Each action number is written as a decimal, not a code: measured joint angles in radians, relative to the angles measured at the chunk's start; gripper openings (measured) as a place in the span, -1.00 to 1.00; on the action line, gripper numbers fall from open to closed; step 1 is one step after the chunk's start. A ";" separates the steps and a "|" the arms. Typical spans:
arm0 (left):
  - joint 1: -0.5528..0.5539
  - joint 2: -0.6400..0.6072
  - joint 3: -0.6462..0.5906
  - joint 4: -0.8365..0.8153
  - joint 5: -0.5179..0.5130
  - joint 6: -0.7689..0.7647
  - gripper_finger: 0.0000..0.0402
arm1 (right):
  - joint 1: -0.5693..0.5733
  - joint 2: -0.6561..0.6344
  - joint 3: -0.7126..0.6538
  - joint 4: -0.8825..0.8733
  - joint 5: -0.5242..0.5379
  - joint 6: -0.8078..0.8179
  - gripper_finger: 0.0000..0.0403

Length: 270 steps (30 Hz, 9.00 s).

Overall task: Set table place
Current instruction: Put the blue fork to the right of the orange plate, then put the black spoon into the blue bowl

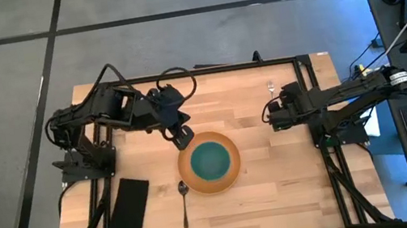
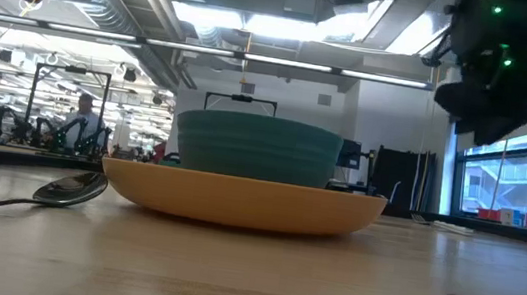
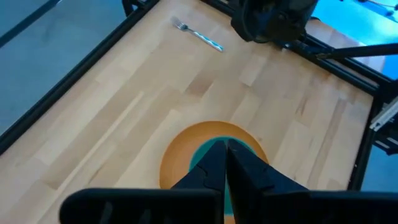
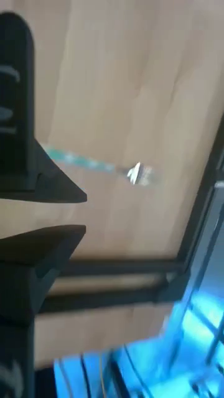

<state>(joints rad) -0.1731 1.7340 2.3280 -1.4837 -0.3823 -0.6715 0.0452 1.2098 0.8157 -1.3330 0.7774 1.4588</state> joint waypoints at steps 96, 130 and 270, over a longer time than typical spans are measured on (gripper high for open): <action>0.008 0.000 0.000 0.004 0.009 0.001 -0.78 | -0.408 0.232 -0.478 1.216 -0.121 -0.283 -0.84; 0.008 0.001 0.000 0.005 0.009 0.001 -0.87 | -0.052 -0.185 -0.167 0.941 -0.188 -0.403 -0.88; 0.047 0.001 0.000 0.058 -0.009 -0.057 -0.78 | 0.593 0.272 0.021 0.703 -0.169 0.352 -0.92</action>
<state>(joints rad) -0.1263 1.7349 2.3276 -1.4262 -0.3909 -0.7286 0.6377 1.4820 0.8368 -0.6296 0.6083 1.8107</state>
